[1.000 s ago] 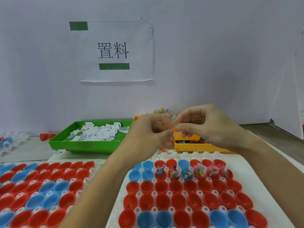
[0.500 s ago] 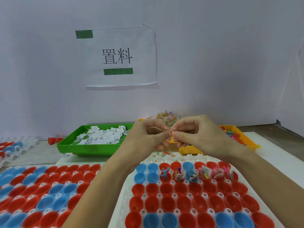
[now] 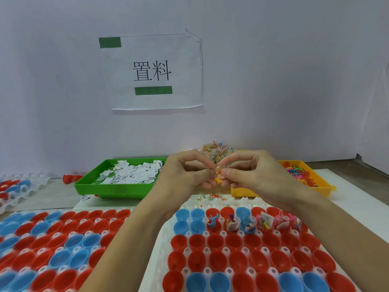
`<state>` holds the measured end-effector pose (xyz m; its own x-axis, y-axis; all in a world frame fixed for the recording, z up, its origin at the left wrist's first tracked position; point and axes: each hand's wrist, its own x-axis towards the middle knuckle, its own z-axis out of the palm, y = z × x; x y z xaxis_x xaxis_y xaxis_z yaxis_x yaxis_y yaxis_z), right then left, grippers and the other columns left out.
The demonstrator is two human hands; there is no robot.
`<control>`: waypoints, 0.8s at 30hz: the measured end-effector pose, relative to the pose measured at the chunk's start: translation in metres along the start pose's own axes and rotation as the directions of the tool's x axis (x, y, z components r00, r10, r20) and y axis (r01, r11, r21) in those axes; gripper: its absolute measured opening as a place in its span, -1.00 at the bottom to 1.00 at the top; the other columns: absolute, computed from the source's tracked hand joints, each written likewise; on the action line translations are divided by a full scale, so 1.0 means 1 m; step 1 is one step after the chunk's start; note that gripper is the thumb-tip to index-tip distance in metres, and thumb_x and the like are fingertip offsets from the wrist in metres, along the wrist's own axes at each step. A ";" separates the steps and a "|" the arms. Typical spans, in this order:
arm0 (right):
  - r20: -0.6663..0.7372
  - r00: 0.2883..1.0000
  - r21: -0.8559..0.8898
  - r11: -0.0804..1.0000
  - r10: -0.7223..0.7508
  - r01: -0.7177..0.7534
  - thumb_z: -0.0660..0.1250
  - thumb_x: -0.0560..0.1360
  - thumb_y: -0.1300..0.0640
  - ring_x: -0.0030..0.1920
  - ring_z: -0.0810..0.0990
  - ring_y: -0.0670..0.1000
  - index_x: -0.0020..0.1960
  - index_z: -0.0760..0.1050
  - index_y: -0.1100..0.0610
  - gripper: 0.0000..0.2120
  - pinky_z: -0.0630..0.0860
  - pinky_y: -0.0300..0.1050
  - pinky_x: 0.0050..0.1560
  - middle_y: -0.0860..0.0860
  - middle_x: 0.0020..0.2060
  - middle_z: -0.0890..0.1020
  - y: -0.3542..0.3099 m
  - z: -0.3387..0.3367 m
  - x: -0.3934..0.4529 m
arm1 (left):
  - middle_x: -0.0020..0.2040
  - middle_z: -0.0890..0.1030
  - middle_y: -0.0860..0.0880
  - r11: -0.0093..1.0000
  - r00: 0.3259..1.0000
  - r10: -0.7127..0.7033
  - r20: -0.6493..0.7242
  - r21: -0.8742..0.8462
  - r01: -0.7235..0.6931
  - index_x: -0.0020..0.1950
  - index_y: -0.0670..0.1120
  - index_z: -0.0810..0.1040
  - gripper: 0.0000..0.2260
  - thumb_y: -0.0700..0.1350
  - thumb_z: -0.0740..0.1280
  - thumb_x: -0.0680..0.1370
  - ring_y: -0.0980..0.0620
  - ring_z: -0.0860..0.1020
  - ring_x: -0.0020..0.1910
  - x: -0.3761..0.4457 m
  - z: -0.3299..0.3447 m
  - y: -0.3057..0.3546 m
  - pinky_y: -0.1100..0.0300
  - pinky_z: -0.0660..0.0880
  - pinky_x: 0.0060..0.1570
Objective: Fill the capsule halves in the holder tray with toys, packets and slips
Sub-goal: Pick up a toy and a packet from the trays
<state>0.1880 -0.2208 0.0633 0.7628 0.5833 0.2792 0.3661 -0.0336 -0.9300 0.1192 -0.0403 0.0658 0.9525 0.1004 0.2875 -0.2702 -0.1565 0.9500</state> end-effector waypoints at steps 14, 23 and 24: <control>-0.024 1.000 -0.034 0.999 0.010 -0.011 0.45 0.50 0.25 -0.17 0.73 0.01 -0.01 0.68 0.17 -0.92 0.58 -0.33 -0.20 0.10 -0.21 0.74 0.001 0.004 -0.002 | -0.16 0.72 -0.10 0.990 0.994 -0.040 0.100 0.138 0.026 -0.12 -0.03 0.68 -0.95 -0.13 0.52 0.46 -0.06 0.71 -0.14 0.002 -0.008 -0.001 0.20 0.61 -0.08; -0.012 0.998 -0.259 0.964 -0.058 0.053 0.50 0.47 0.21 -0.07 0.70 -0.17 -0.08 0.70 -0.01 -0.87 0.57 -0.39 -0.08 -0.11 -0.14 0.73 -0.001 0.007 -0.004 | -0.28 0.71 -0.08 0.959 0.979 -0.109 0.170 0.276 0.059 -0.03 -0.17 0.63 -0.92 -0.26 0.46 0.50 0.01 0.69 -0.28 0.001 -0.011 0.000 0.25 0.59 -0.23; -0.013 0.998 -0.259 0.964 -0.059 0.054 0.50 0.47 0.21 -0.08 0.70 -0.17 -0.07 0.70 -0.01 -0.87 0.57 -0.39 -0.09 -0.11 -0.14 0.73 -0.001 0.008 -0.004 | -0.29 0.71 -0.08 0.958 0.981 -0.102 0.167 0.283 0.051 -0.03 -0.18 0.63 -0.92 -0.27 0.46 0.49 0.02 0.68 -0.29 0.001 -0.011 0.000 0.24 0.60 -0.23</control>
<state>0.1808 -0.2164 0.0611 0.7467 0.5738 0.3365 0.5321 -0.2117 -0.8198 0.1191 -0.0293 0.0675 0.9851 -0.0497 0.1647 -0.1702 -0.4225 0.8902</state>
